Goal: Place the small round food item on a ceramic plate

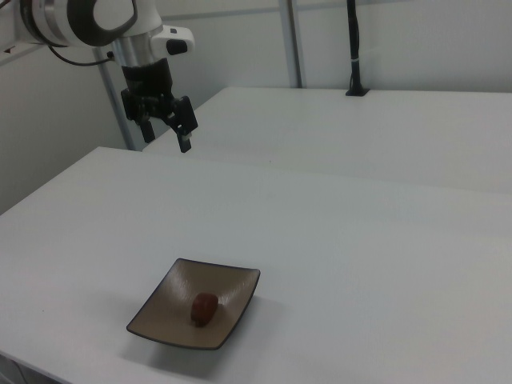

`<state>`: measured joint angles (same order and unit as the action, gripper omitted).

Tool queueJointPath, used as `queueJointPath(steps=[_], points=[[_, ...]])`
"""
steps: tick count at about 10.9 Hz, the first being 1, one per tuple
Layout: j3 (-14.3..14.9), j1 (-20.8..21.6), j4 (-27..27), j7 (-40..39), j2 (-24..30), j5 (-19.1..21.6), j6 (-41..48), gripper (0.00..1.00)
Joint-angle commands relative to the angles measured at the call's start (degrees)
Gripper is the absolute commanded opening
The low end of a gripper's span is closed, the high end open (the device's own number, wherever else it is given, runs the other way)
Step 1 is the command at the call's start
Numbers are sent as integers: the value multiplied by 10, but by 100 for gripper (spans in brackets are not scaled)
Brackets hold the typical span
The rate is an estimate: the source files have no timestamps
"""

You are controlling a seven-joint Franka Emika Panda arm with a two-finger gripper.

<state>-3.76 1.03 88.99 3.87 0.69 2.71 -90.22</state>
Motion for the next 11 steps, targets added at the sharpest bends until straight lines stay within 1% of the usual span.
queueJointPath(steps=[1,4,6,11], points=[[7,7,-6,-4,-4,11,-4,100],[8,13,5,-91,-6,12,-46,100],[13,13,12,-103,-6,12,-65,100],[13,13,17,-103,-5,13,-62,100]])
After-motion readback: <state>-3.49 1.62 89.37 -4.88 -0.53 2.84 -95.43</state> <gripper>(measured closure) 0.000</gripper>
